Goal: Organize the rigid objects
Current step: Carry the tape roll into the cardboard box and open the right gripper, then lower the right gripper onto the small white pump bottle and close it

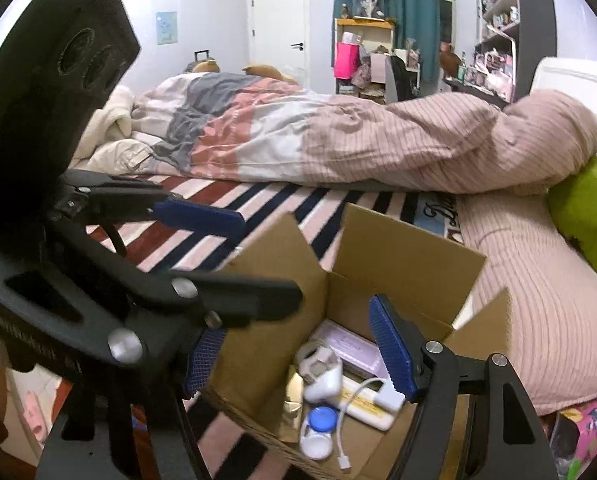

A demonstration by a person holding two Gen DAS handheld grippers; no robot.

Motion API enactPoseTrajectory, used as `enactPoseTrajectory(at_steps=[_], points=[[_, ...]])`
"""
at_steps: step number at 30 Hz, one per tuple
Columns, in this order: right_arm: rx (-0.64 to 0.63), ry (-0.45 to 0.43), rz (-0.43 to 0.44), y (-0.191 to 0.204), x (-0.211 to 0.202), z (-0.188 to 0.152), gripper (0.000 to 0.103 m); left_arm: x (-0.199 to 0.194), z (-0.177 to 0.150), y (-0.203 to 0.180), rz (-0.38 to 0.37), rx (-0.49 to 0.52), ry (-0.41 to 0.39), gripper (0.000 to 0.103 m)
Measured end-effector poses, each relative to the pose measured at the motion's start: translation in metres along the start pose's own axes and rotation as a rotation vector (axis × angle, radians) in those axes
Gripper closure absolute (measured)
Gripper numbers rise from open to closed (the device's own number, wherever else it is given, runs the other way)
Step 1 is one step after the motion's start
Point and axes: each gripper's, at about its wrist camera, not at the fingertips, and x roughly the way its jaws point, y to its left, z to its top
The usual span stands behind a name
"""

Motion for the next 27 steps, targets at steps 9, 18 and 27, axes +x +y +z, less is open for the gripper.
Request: enactPoseTrajectory(at_steps=[9,18,27], points=[[-0.104,0.014,0.076,0.075,0.036,0.03,0.036,-0.064,-0.039,0.079,0.117,-0.116,-0.085,0.028],[-0.182,0.117,0.178,0.143,0.114,0.037,0.036,-0.066,-0.094,0.166,0.215,-0.254,-0.069,0.027],[-0.018,0.255,0.061,0.113,0.216,0.011,0.036,-0.034,-0.122,0.203,0.229,-0.304,-0.021,0.027]])
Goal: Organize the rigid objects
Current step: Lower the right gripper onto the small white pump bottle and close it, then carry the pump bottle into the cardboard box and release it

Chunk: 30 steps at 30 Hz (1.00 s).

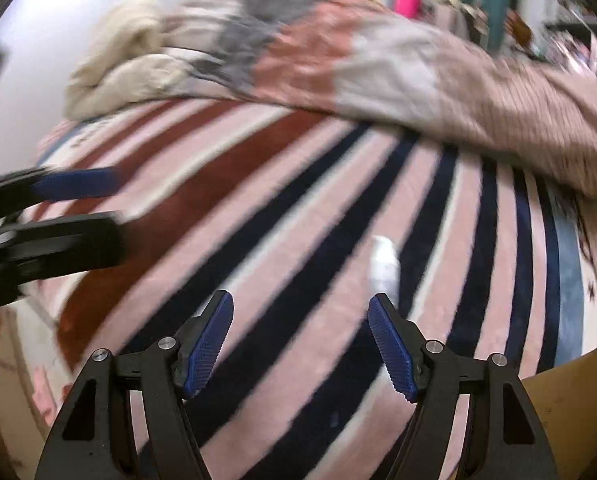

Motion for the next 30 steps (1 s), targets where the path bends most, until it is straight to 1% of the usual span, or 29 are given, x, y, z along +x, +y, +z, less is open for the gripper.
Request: enactPoseTrajectory(at_steps=[3,5,6,7,11,12,15,18,22,26,27,29,30], points=[[0.066,0.005,-0.045,-0.021,0.025,-0.002,0.036,0.011,-0.004,0.009,0.0,-0.02,0.019,0.027],[0.095,-0.004,-0.053,-0.031,0.036,-0.002,0.037,0.016,-0.005,0.013,-0.001,-0.033,0.029,0.027],[0.098,-0.009,-0.057,-0.032,0.039,-0.001,0.04,0.018,-0.006,0.014,-0.001,-0.036,0.033,0.027],[0.098,-0.017,-0.066,-0.035,0.043,-0.001,0.051,0.02,-0.006,0.015,0.001,-0.039,0.039,0.027],[0.078,-0.028,-0.09,-0.035,0.054,0.004,0.074,0.02,-0.006,0.015,0.004,-0.04,0.041,0.027],[0.072,-0.027,-0.1,-0.035,0.052,0.003,0.083,0.019,-0.005,0.014,0.003,-0.039,0.04,0.027],[0.045,-0.044,-0.081,-0.026,0.038,0.002,0.083,0.012,-0.002,0.007,-0.002,-0.03,0.029,0.027],[0.011,-0.075,-0.025,-0.012,0.01,-0.002,0.083,0.002,0.004,-0.006,-0.047,-0.013,0.01,0.027],[-0.04,-0.139,0.088,0.01,-0.047,-0.008,0.083,-0.016,0.013,-0.034,-0.105,0.025,-0.023,0.027],[-0.086,-0.219,0.148,0.023,-0.102,-0.016,0.083,-0.032,0.02,-0.066,-0.171,0.06,-0.057,0.027],[-0.093,-0.246,0.159,0.023,-0.119,-0.019,0.083,-0.036,0.022,-0.074,-0.19,0.066,-0.065,0.031],[-0.108,-0.274,0.16,0.024,-0.137,-0.022,0.083,-0.042,0.026,-0.091,-0.238,0.078,-0.074,0.041],[-0.112,-0.29,0.153,0.022,-0.146,-0.025,0.083,-0.044,0.029,-0.099,-0.262,0.086,-0.075,0.049]])
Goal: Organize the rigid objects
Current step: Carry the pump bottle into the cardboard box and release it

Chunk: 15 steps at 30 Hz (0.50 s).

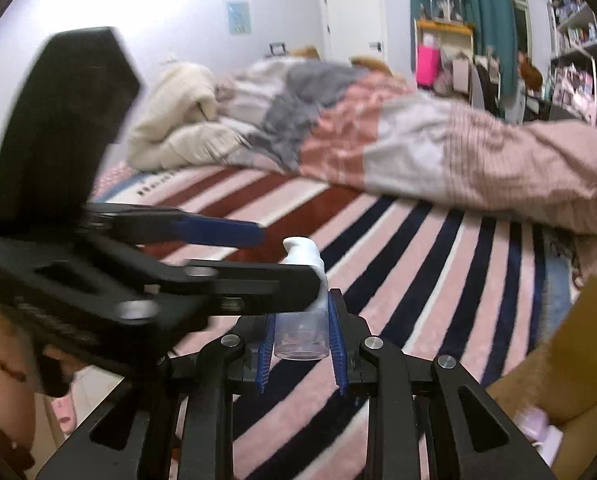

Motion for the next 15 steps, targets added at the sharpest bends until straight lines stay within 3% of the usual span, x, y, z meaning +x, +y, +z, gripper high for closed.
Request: enactPoseTrajectory(at_steps=[3,10,15], points=[[0.006,-0.037,-0.016,-0.008,-0.025,-0.002,0.083,0.003,0.009,-0.029,-0.068,0.056,-0.009,0.069],[0.074,-0.089,-0.068,-0.054,-0.071,-0.015,0.083,0.039,0.034,-0.093,-0.113,0.158,0.032,0.07],[0.127,-0.073,-0.123,-0.093,-0.092,-0.029,0.083,0.079,0.042,-0.131,-0.127,0.213,0.092,0.07]])
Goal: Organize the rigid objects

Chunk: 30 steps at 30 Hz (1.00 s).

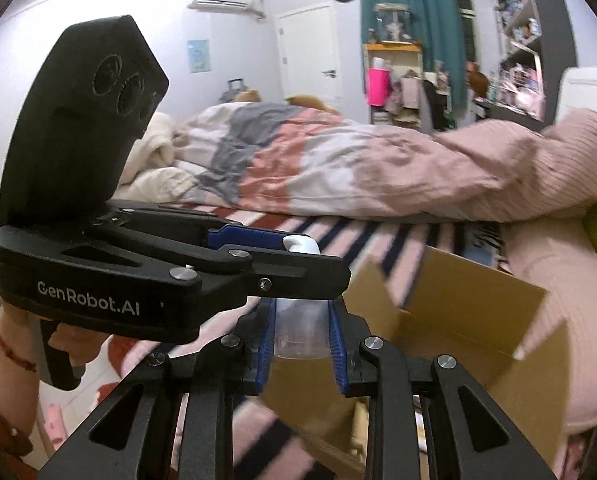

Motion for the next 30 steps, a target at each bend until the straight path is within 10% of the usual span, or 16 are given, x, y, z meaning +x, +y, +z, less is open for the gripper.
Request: enactPoseTrajectory(at_steps=[11,15,22,30], points=[[0.101,0.129,-0.033,-0.063,0.001,-0.024,0.083,0.062,0.004,-0.018,-0.011,0.029,0.094,0.07],[0.11,0.159,-0.044,-0.069,0.006,-0.027,0.081,0.059,0.003,-0.017,0.026,0.041,0.086,0.046],[0.081,0.151,-0.059,-0.056,0.003,-0.022,0.056,0.026,-0.001,-0.009,0.107,0.024,-0.015,0.017],[0.003,0.033,-0.099,-0.03,-0.015,-0.008,0.013,-0.04,-0.013,0.007,0.285,-0.053,-0.178,0.006]])
